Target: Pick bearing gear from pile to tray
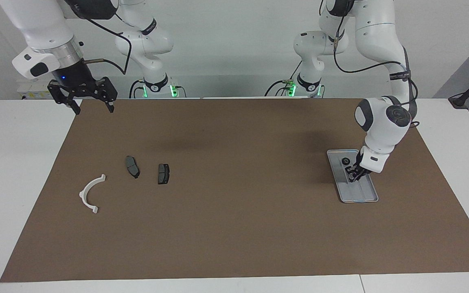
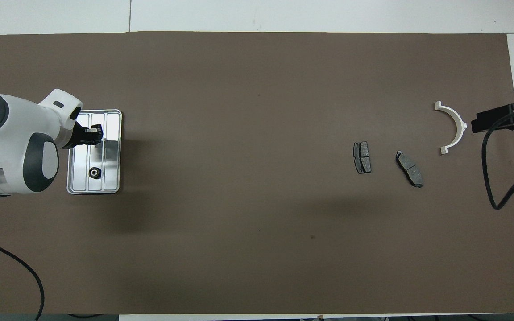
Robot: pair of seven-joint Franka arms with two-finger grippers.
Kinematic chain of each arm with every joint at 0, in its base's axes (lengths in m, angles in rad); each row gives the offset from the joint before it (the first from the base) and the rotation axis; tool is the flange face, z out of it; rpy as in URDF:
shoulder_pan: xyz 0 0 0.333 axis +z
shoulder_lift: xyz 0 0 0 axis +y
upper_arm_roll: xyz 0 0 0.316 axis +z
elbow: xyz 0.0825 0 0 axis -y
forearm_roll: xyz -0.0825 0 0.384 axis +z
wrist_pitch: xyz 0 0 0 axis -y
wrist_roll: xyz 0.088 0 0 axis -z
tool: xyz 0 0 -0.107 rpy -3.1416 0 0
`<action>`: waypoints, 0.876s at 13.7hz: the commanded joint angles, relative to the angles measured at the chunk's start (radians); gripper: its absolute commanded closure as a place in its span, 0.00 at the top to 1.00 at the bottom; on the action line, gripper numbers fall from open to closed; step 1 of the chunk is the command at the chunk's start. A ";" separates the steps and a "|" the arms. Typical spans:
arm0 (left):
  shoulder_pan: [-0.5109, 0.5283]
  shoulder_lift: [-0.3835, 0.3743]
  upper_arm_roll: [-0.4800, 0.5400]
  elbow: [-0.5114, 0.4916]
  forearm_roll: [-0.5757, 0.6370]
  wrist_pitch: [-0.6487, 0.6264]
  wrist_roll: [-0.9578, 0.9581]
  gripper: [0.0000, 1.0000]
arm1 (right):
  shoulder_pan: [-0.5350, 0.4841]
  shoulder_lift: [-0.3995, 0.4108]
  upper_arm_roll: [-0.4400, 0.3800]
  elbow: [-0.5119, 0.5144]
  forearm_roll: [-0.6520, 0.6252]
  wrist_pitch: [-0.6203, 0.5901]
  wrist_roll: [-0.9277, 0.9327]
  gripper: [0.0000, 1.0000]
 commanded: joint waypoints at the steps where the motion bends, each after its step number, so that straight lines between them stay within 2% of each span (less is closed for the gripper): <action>1: 0.015 -0.011 -0.008 -0.040 0.000 0.044 0.028 0.11 | -0.004 -0.008 0.001 -0.008 0.020 -0.006 -0.021 1.00; 5: 0.015 -0.011 -0.008 -0.061 0.000 0.069 0.030 0.12 | -0.003 -0.008 0.001 -0.008 0.020 -0.009 -0.023 1.00; 6: 0.015 -0.010 -0.008 -0.063 0.000 0.070 0.030 0.18 | -0.001 -0.008 0.001 -0.008 0.020 -0.012 -0.021 1.00; 7: 0.017 -0.011 -0.008 -0.063 0.000 0.070 0.030 0.43 | -0.001 -0.008 0.001 -0.008 0.020 -0.013 -0.021 1.00; 8: 0.017 -0.011 -0.008 -0.061 0.000 0.069 0.030 0.58 | -0.001 -0.008 0.001 -0.008 0.020 -0.013 -0.021 1.00; 9: 0.017 -0.011 -0.008 -0.051 0.000 0.058 0.030 0.86 | -0.001 -0.008 0.001 -0.008 0.020 -0.013 -0.021 1.00; 10: 0.017 -0.016 -0.008 -0.034 0.000 0.048 0.028 1.00 | -0.001 -0.008 0.001 -0.008 0.018 -0.013 -0.021 1.00; 12: 0.015 -0.071 -0.007 0.038 0.000 -0.088 0.026 1.00 | -0.001 -0.009 0.001 -0.008 0.018 -0.015 -0.023 1.00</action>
